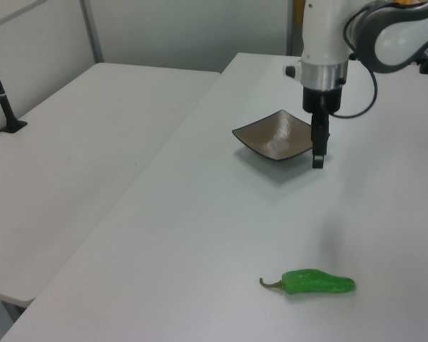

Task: Chili peppers are placed on a ceramic plate
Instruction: 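Move the open gripper over to the green chili pepper, then lower the gripper and close it around the green chili pepper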

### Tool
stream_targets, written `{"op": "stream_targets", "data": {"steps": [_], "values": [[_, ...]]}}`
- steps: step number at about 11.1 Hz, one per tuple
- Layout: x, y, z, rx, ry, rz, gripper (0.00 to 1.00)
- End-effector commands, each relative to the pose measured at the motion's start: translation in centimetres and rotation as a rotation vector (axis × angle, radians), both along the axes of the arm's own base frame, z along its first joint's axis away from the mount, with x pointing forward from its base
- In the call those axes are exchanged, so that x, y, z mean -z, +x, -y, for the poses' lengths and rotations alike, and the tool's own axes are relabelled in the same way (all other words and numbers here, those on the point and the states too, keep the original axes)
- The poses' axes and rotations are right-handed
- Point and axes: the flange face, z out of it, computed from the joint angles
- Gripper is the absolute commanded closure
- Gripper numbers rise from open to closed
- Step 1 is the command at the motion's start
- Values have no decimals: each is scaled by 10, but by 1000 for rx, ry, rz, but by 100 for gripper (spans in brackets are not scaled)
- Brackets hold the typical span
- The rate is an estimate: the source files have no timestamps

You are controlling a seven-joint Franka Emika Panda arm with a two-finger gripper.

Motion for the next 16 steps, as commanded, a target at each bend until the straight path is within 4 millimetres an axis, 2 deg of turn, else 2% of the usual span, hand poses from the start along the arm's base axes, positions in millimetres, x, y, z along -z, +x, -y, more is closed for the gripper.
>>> {"op": "stream_targets", "data": {"steps": [1, 2, 3, 5, 6, 7, 9, 11, 12, 14, 15, 16], "values": [[7, -24, -68, 22, 54, -1, 0], [25, -29, -95, 33, 70, 11, 0], [38, -31, -112, 24, 90, 30, 0], [64, -31, -131, 7, 110, 45, 0], [80, -37, -149, -14, 127, 58, 0], [94, -38, -153, -19, 120, 44, 0], [106, -43, -166, -32, 121, 34, 0], [137, -51, -178, -31, 85, -1, 0], [143, -52, -187, -44, 82, -3, 0], [148, -52, -188, -47, 76, -6, 0], [149, -52, -189, -50, 79, 0, 17], [152, -52, -189, -53, 75, 2, 52]]}}
